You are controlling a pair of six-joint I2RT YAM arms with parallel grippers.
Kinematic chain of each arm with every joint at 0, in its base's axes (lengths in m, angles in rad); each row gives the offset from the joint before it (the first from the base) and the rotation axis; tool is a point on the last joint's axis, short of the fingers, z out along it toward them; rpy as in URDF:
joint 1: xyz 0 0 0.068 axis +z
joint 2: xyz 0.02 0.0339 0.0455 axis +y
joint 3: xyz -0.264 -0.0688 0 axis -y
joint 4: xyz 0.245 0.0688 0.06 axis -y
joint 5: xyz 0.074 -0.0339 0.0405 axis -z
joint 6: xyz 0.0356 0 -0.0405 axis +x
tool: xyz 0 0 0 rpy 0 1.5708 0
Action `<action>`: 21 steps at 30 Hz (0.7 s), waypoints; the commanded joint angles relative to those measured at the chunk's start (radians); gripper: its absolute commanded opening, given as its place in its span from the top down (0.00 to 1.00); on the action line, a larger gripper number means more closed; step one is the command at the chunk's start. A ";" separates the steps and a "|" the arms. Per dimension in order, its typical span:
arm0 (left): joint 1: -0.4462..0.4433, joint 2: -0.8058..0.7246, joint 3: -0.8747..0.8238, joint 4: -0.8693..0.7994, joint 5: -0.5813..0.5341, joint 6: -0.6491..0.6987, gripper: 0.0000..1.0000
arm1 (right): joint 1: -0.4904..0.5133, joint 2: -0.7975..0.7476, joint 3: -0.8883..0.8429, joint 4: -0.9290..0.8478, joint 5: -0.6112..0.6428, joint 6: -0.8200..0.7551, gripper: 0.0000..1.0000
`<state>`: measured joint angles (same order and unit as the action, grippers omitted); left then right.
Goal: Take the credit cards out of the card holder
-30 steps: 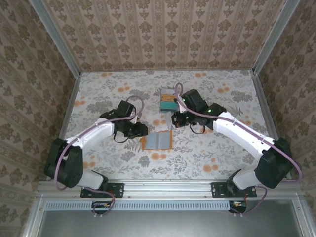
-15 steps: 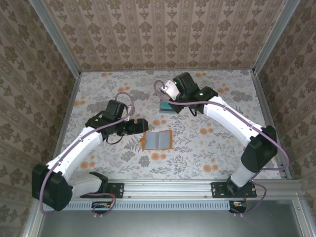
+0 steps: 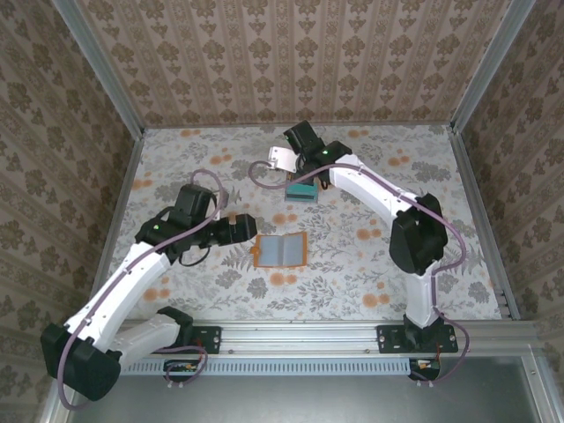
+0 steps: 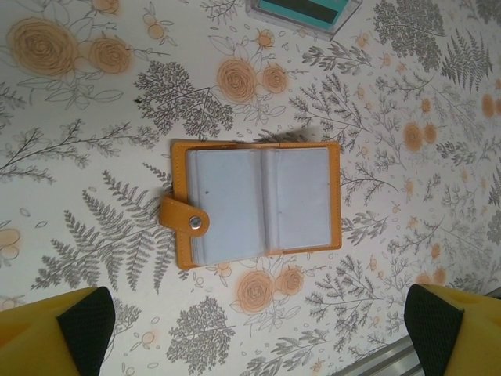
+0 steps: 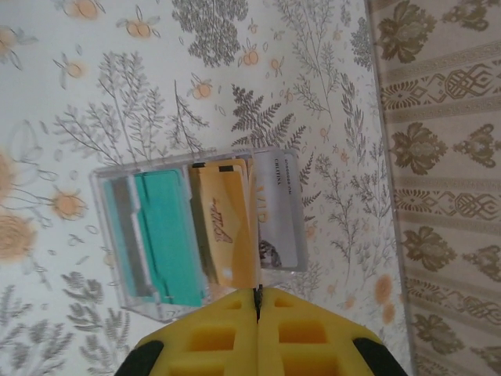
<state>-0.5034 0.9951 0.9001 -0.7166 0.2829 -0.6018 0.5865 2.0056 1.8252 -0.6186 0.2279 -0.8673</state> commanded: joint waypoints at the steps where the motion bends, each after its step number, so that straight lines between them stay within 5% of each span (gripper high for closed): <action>1: 0.005 -0.036 -0.009 -0.060 -0.037 -0.023 0.00 | -0.019 0.048 0.054 0.022 0.046 -0.089 1.00; 21: 0.017 -0.045 -0.012 -0.103 -0.056 -0.020 0.00 | -0.065 0.177 0.056 0.096 0.009 -0.099 1.00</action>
<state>-0.4942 0.9535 0.8974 -0.7902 0.2344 -0.6109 0.5266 2.1483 1.8526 -0.5278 0.2550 -0.9520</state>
